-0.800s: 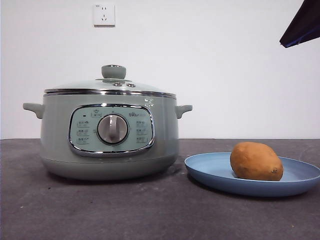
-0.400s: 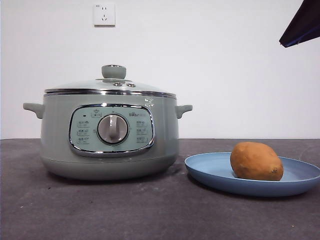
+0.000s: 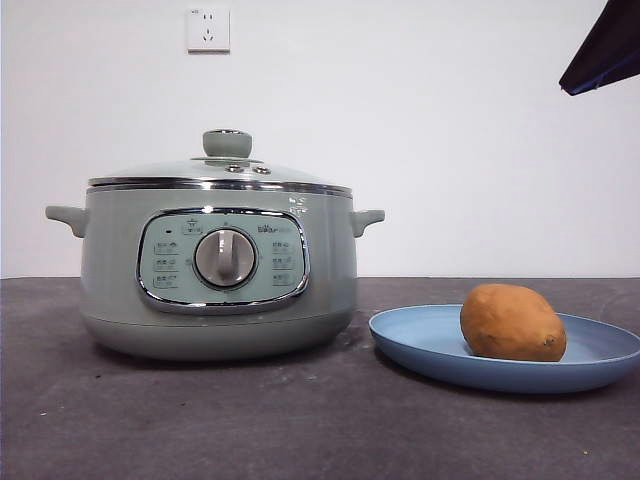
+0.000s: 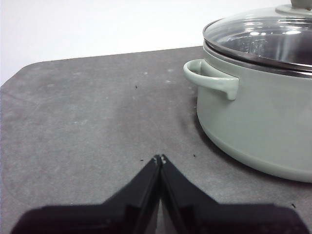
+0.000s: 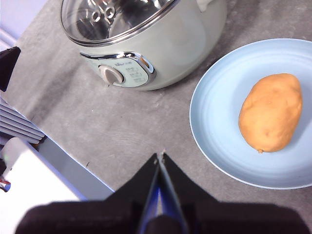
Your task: Take the potato out from the steamer,put the potato on the plate,close the lid
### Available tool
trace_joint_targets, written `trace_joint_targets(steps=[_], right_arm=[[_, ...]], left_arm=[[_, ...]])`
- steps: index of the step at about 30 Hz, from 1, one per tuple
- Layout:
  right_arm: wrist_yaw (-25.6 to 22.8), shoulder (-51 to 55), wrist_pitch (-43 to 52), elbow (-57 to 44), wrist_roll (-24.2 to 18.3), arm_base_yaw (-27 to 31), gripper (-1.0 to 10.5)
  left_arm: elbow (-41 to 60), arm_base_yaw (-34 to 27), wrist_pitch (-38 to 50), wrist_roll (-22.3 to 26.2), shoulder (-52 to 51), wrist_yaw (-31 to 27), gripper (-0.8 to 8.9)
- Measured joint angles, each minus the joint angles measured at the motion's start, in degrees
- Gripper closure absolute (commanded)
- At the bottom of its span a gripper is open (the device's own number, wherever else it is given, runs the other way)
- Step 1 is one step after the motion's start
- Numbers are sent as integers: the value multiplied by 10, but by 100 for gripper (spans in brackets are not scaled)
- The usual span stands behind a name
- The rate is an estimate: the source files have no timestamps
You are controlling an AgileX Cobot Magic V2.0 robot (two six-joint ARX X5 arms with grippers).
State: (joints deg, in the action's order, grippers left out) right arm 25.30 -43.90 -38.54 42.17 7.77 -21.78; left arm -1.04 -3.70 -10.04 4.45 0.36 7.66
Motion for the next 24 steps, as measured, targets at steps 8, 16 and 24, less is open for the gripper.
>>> trace_joint_targets(steps=[8, 16, 24], right_arm=[[0, 0, 0, 0, -13, 0, 946], [-29, 55, -10, 0, -88, 36, 946], [-70, 200, 39, -17, -112, 134, 946]], left_arm=[[0, 0, 0, 0, 0, 0, 817], [0, 0, 0, 0, 0, 0, 817], [0, 0, 0, 0, 0, 0, 817]])
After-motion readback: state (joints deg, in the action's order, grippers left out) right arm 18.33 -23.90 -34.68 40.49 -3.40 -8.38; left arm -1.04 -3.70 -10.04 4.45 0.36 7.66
